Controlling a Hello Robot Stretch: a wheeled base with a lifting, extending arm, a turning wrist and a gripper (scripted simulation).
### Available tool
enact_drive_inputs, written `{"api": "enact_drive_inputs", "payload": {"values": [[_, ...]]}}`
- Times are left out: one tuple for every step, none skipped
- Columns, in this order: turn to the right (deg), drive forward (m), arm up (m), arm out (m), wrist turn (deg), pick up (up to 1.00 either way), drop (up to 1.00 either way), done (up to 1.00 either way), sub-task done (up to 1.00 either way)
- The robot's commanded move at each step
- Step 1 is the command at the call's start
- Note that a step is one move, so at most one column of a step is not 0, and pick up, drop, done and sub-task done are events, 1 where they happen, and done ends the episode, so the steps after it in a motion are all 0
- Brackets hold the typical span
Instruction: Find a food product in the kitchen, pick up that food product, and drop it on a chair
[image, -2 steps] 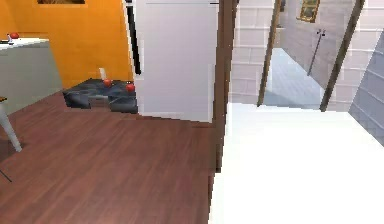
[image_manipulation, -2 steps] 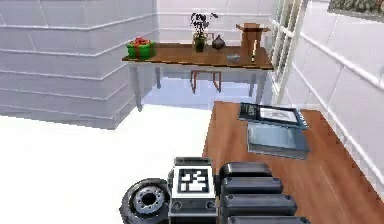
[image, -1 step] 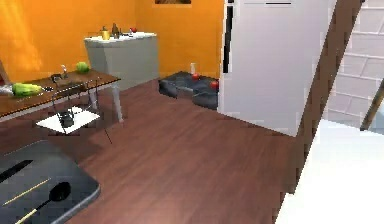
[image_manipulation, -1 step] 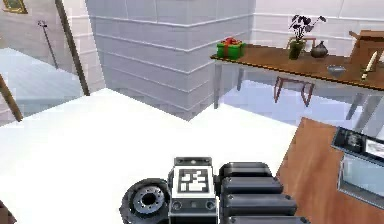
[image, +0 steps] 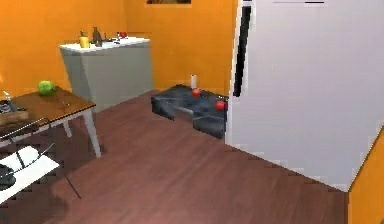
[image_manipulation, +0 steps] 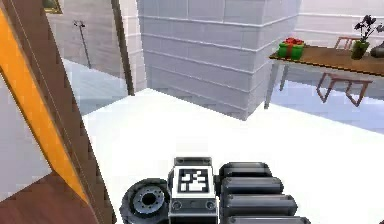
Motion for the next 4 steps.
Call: {"api": "enact_drive_inputs", "payload": {"values": [[-18.0, 0.00, 0.00, 0.00, 0.0, 0.00, 0.00, 0.00, 0.00], [0.0, 1.00, 0.00, 0.00, 0.0, 0.00, 0.00, 0.00, 0.00], [0.0, 1.00, 0.00, 0.00, 0.0, 0.00, 0.00, 0.00, 0.00], [-33.0, 0.00, 0.00, 0.00, 0.0, 0.00, 0.00, 0.00, 0.00]]}}
